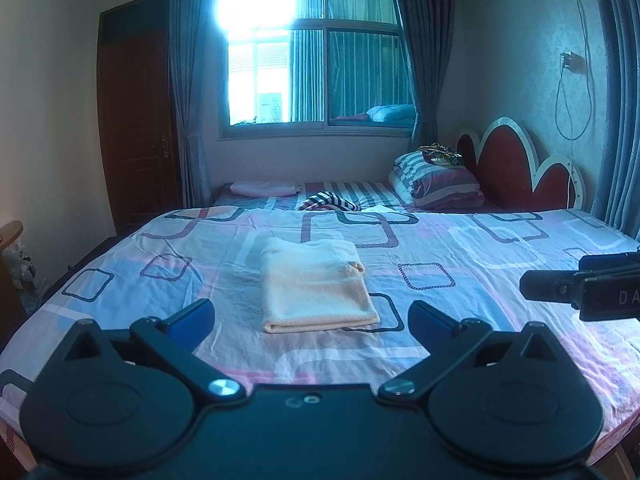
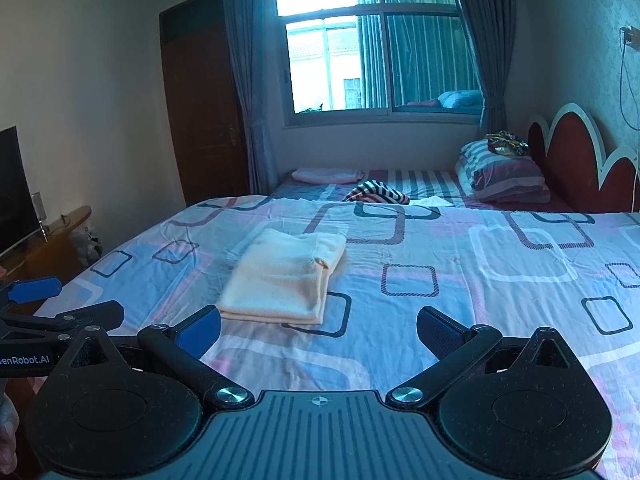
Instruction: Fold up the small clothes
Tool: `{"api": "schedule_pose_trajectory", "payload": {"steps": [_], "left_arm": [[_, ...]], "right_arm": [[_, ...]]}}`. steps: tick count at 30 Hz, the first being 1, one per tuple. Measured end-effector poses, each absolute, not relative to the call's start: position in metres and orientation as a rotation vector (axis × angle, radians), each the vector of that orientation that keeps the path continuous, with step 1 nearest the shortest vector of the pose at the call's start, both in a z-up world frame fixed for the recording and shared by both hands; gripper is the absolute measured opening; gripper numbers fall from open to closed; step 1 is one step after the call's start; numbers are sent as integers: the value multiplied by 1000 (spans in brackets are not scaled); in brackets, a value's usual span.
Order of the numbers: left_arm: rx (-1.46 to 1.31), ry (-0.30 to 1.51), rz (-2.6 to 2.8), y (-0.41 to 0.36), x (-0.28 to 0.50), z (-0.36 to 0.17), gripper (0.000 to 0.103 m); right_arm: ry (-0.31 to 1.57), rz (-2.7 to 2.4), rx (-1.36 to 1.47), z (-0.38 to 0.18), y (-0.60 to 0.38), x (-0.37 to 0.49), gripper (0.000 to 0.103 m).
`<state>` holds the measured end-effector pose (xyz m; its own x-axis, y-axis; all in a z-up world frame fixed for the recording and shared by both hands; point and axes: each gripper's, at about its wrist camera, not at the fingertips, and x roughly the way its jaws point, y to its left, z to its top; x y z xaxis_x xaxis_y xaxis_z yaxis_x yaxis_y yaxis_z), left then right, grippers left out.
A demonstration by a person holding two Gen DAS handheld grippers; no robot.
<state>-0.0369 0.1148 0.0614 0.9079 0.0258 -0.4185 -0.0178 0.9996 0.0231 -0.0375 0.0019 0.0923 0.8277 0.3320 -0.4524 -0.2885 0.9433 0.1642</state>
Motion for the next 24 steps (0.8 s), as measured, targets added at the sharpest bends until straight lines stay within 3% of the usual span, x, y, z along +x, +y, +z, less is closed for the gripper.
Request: {"api": "schedule_pose_trajectory", "payload": {"steps": [24], "left_arm": [[20, 432, 21, 116, -36, 61, 102]], "right_arm": [[487, 337, 87, 93, -2, -34, 103]]}}
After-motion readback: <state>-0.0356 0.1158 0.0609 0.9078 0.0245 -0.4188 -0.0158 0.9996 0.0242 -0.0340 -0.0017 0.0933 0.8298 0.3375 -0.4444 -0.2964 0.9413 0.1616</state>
